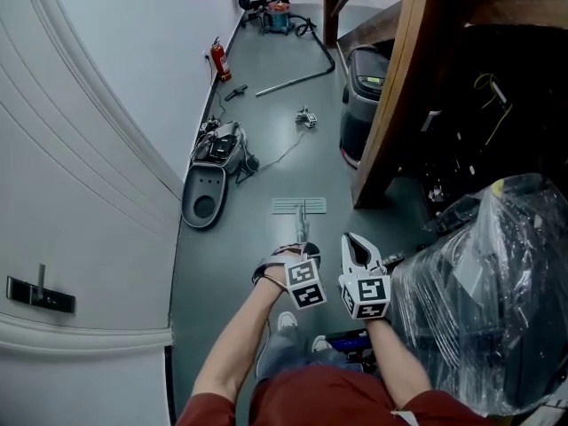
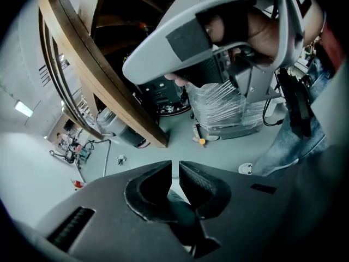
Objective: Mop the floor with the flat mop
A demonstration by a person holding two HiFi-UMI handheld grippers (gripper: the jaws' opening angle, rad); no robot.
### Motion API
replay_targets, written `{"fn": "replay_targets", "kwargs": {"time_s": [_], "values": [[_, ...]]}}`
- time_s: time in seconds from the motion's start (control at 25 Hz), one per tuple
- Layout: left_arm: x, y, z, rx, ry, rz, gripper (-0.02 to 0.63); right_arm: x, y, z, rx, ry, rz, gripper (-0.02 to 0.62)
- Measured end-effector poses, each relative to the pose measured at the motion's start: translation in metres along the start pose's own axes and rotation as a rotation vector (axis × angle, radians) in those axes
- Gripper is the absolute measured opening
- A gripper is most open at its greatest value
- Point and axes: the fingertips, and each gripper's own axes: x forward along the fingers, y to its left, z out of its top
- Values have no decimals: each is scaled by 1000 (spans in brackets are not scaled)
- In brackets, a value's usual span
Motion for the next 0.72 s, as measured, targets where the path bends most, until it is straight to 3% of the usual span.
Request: {"fn": "replay_targets", "kwargs": {"time_s": [0.36, 0.72], "values": [[-4, 28, -17, 7, -12, -11, 52, 34, 17, 12, 1, -4, -8, 17], [0, 17, -20, 36, 19, -15, 51, 24, 19, 7, -2, -1, -9, 17]]}}
